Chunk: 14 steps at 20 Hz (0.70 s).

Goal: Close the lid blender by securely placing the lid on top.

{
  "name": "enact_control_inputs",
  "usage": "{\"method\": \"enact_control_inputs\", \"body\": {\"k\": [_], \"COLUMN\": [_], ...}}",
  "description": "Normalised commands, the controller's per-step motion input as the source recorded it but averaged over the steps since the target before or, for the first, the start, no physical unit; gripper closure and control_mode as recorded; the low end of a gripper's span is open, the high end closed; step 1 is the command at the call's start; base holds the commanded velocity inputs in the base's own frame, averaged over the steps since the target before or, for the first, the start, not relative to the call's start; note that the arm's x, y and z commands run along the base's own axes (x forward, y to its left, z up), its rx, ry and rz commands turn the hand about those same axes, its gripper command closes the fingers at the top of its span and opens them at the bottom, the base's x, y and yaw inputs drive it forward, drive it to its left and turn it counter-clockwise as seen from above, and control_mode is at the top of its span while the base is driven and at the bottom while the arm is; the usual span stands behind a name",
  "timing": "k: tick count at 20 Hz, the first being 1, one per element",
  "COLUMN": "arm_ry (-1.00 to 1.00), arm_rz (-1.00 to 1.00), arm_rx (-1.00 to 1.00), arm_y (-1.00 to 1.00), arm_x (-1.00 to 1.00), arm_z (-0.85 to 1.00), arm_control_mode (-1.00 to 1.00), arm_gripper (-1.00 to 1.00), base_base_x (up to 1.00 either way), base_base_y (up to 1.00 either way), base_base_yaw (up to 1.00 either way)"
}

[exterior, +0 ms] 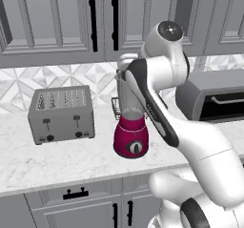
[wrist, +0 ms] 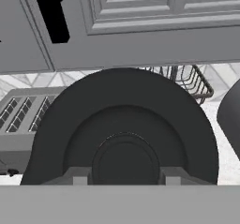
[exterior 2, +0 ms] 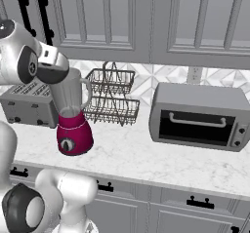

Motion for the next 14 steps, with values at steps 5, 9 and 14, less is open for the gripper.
{"method": "enact_control_inputs", "body": {"k": [5,9,14], "arm_ry": [0.11,0.08,0.02], "arm_rz": [0.00,0.00,0.00], "arm_rx": [0.01,0.00,0.00], "arm_y": [0.00,0.01,0.08], "arm_x": [0.58,0.54,0.38], "arm_z": [-0.26,-0.16,-0.22], "arm_control_mode": [-1.00,-1.00,-1.00], "arm_gripper": [1.00,1.00,1.00], "base_base_x": [0.00,0.00,0.00], "base_base_y": [0.00,0.00,0.00], "base_base_yaw": [0.00,0.00,0.00]}}
